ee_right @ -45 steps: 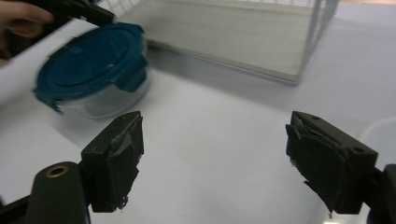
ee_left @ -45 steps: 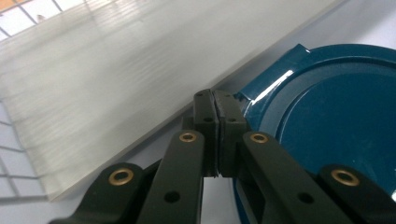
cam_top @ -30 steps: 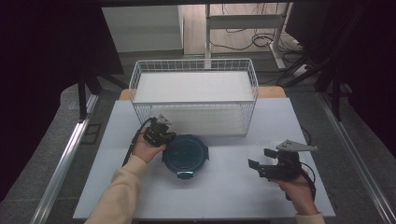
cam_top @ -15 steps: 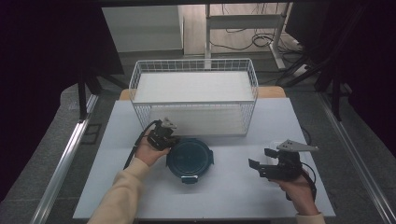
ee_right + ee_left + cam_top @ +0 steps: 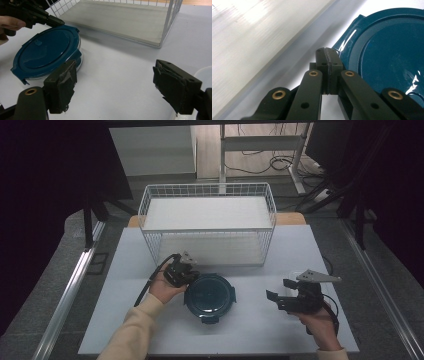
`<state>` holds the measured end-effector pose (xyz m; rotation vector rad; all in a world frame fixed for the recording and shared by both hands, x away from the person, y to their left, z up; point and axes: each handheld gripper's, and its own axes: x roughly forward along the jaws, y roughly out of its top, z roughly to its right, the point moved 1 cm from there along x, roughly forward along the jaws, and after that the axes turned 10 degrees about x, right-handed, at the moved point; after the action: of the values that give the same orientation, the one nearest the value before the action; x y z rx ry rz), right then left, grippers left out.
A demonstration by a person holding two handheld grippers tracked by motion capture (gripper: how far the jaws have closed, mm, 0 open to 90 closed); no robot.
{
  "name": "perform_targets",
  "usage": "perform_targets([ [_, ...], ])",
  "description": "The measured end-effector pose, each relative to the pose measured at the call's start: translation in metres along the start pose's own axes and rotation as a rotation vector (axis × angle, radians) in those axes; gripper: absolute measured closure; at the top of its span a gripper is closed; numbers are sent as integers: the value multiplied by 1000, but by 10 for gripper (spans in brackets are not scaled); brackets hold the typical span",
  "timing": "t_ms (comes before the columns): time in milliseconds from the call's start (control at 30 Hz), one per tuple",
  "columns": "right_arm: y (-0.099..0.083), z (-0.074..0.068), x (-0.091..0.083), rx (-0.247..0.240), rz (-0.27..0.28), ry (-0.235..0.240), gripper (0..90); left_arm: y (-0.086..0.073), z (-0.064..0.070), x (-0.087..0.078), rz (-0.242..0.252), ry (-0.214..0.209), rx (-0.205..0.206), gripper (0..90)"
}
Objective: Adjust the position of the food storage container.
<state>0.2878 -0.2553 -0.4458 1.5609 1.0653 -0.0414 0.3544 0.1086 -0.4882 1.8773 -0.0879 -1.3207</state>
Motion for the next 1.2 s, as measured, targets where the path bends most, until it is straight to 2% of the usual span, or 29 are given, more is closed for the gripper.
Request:
perform_targets([
  [333, 0, -1, 1, -3, -4, 1, 185, 5, 12, 2, -5, -24, 52, 900],
  [433, 0, -1, 1, -3, -4, 1, 185, 7, 17, 3, 2, -39, 55, 900],
  [467, 0, -2, 1, -3, -7, 2, 185, 8, 21, 4, 21, -42, 39, 900],
  [567, 0, -2, 2, -5, -7, 3, 185, 10, 24, 4, 14, -48, 72, 900],
  [733, -1, -2, 3, -5, -9, 3, 185, 11, 29, 5, 16, -52, 62, 900],
  [867, -1, -2, 3, -5, -11, 4, 185, 12, 29, 5, 12, -55, 73, 900],
  [933, -1, -3, 2, -7, -8, 5, 185, 13, 30, 4, 10, -44, 72, 900],
  [967, 0, -3, 2, -7, -9, 5, 185, 13, 31, 2, -5, -9, 101, 900],
  [1033, 0, -4, 1, -7, -11, 8, 185, 11, 31, -6, -13, 55, 114, 898],
  [1100, -1, -5, 1, -7, -10, 12, 185, 8, 27, -23, 30, 63, 44, 890],
  [1167, -1, -5, 1, -9, -11, 14, 185, 7, 28, -40, 59, 80, 2, 875],
  [1200, -1, -4, 1, -10, -12, 14, 185, 7, 30, -51, 88, 83, -15, 864],
])
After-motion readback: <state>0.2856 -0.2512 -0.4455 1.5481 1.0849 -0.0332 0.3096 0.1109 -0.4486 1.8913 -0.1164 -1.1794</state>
